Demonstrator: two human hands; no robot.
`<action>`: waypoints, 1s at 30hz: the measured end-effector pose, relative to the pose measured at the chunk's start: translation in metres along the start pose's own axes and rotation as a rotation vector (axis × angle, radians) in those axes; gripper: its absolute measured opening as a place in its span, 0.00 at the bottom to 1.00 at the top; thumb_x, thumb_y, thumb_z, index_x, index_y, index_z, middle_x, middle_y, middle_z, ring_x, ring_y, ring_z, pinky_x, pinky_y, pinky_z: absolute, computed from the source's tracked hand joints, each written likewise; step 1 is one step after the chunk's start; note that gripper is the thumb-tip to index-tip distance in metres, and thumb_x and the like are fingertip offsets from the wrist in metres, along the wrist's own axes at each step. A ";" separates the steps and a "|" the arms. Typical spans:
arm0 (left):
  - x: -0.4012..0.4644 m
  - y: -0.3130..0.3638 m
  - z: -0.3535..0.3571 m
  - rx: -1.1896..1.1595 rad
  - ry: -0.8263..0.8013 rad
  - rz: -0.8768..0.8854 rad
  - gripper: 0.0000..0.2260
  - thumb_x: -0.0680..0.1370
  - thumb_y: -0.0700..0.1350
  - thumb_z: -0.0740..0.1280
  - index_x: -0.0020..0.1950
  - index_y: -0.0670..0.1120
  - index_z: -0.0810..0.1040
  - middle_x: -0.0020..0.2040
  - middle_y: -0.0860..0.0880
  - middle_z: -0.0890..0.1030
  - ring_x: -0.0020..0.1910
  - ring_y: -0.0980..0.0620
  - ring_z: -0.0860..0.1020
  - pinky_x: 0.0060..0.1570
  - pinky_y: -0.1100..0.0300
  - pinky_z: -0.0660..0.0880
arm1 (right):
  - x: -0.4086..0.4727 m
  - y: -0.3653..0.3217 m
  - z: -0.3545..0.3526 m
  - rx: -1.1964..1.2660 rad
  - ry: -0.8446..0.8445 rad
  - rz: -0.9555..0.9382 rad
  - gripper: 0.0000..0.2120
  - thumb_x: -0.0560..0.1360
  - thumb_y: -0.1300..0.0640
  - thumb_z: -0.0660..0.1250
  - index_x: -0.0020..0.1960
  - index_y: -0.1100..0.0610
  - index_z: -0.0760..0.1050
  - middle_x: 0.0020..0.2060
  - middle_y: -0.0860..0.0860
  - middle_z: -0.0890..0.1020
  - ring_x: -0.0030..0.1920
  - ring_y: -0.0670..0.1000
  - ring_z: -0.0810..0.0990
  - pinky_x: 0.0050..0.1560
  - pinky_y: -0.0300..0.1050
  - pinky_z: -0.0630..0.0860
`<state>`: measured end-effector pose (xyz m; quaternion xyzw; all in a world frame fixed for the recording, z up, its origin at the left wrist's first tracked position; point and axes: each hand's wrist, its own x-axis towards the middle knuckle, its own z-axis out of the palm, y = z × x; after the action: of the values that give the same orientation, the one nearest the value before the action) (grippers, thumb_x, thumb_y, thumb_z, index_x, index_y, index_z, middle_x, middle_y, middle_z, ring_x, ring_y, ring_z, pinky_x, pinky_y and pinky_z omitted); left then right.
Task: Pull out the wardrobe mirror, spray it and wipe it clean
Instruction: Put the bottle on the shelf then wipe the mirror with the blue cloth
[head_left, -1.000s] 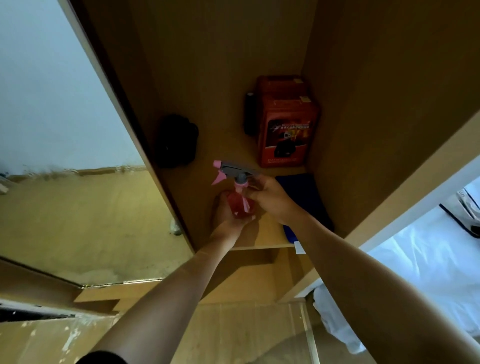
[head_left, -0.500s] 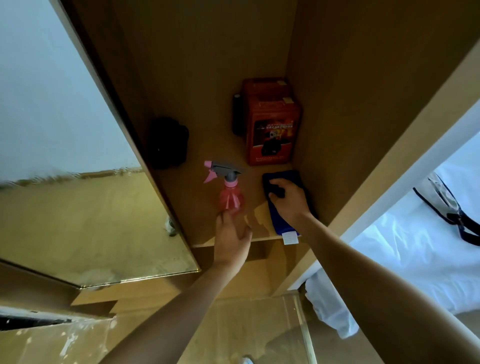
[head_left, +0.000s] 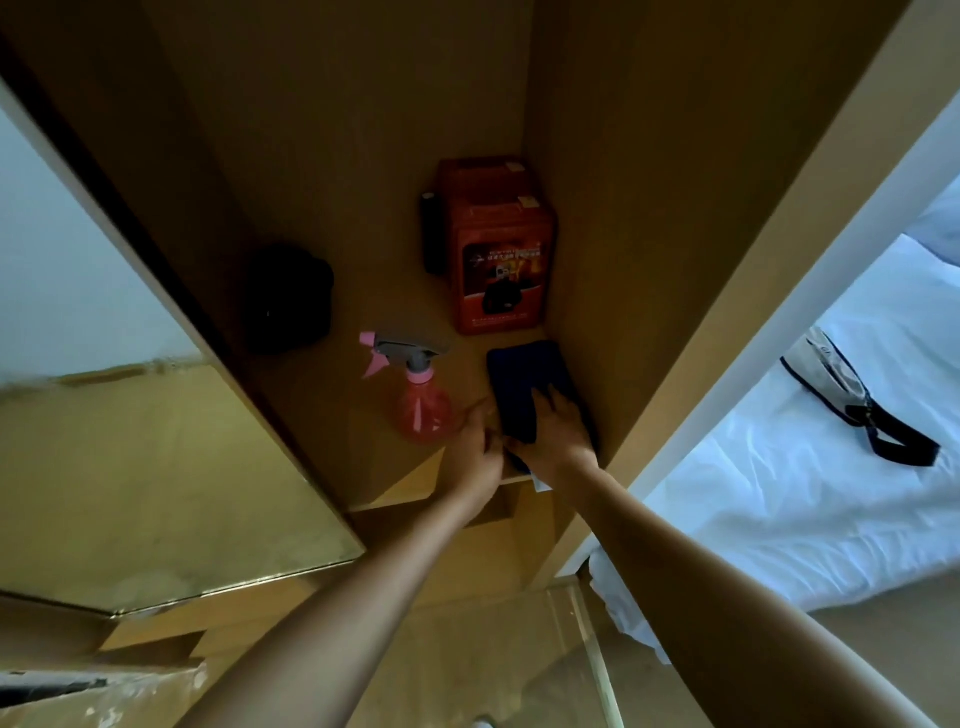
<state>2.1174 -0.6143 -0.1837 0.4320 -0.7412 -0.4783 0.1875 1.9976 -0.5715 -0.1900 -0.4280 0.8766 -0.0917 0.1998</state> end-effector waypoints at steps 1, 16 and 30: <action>0.001 -0.001 0.001 -0.004 -0.007 -0.011 0.21 0.83 0.39 0.57 0.76 0.49 0.62 0.70 0.50 0.71 0.66 0.51 0.73 0.51 0.68 0.67 | 0.000 -0.001 0.001 -0.037 -0.003 0.003 0.41 0.78 0.39 0.61 0.80 0.54 0.43 0.79 0.52 0.47 0.78 0.54 0.46 0.75 0.48 0.53; 0.000 -0.007 0.002 -0.012 0.000 -0.062 0.20 0.83 0.38 0.56 0.75 0.49 0.64 0.65 0.50 0.75 0.37 0.69 0.68 0.34 0.80 0.68 | -0.003 -0.011 0.009 -0.243 0.077 0.016 0.25 0.84 0.51 0.47 0.78 0.60 0.51 0.78 0.59 0.54 0.78 0.57 0.50 0.75 0.53 0.53; -0.032 0.002 -0.017 -0.251 -0.078 -0.153 0.20 0.83 0.42 0.57 0.76 0.47 0.63 0.72 0.48 0.69 0.70 0.50 0.68 0.61 0.61 0.66 | -0.050 -0.014 -0.053 0.883 0.223 0.037 0.16 0.83 0.57 0.56 0.67 0.59 0.72 0.55 0.57 0.81 0.54 0.57 0.80 0.44 0.41 0.74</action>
<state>2.1456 -0.5967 -0.1696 0.4413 -0.6472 -0.5966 0.1743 2.0128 -0.5414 -0.1241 -0.2738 0.7771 -0.4988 0.2691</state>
